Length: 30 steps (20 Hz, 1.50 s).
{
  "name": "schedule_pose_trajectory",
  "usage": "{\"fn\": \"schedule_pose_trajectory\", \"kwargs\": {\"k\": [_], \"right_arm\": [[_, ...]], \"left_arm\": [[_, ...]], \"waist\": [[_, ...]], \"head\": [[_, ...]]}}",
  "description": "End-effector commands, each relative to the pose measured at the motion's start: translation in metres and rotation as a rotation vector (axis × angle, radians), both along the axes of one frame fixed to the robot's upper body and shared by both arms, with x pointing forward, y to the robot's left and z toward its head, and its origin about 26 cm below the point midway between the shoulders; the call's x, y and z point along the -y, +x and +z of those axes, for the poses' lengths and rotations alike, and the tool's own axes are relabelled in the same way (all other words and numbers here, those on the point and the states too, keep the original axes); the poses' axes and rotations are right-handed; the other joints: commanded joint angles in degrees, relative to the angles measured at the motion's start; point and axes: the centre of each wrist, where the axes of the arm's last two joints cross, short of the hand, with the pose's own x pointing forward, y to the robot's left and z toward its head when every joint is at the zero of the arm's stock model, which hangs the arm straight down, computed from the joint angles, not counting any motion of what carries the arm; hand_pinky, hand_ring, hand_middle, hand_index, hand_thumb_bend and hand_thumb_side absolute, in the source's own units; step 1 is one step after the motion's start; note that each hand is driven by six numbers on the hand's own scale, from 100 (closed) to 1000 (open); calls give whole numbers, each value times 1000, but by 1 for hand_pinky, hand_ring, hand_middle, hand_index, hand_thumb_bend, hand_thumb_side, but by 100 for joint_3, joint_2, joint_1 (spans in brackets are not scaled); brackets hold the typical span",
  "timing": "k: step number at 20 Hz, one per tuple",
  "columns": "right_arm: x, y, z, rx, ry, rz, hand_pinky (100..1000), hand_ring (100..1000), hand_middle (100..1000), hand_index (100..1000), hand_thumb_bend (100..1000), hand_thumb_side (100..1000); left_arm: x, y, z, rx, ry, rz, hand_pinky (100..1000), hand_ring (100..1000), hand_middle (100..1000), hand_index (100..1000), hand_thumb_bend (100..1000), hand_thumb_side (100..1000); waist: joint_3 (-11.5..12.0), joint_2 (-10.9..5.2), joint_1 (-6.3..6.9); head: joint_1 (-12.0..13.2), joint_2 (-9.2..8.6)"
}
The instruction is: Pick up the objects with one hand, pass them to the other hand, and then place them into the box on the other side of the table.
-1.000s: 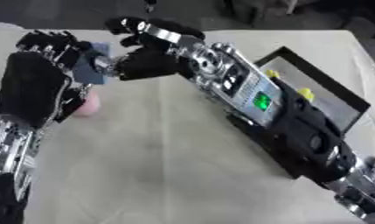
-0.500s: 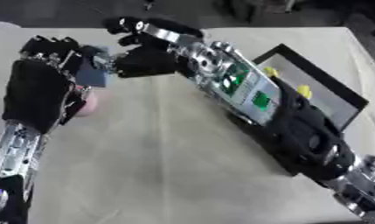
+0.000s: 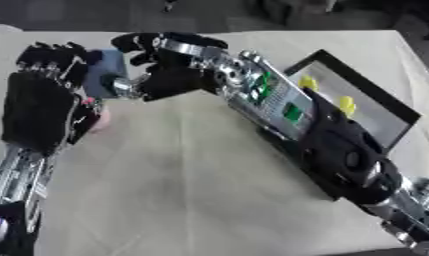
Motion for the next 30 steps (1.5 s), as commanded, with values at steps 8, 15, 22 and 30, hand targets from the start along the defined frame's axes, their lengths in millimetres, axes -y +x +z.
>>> {"fn": "schedule_pose_trajectory", "kwargs": {"k": [8, 15, 22, 30], "right_arm": [[7, 7, 7, 35, 33, -43, 1000, 1000, 1000, 1000, 219, 470], [2, 8, 5, 17, 22, -18, 1000, 1000, 1000, 1000, 215, 481], [0, 10, 4, -7, 8, 9, 1000, 1000, 1000, 1000, 220, 488], [-2, 13, 1, -25, -11, 0, 1000, 1000, 1000, 1000, 255, 455]], "left_arm": [[3, -2, 10, 37, -30, -38, 546, 454, 422, 569, 165, 100], [9, -3, 13, 48, -30, -56, 548, 456, 424, 570, 163, 100], [14, -2, 15, 65, -27, -63, 547, 456, 425, 570, 161, 100], [18, -3, 17, 88, -38, -85, 544, 453, 422, 568, 148, 100]], "waist": [[0, -80, 39], [-1, -71, 32], [17, -68, 6], [25, -54, -13]], "head": [[-55, -12], [-74, -11], [-76, -10], [-87, -3]]}}
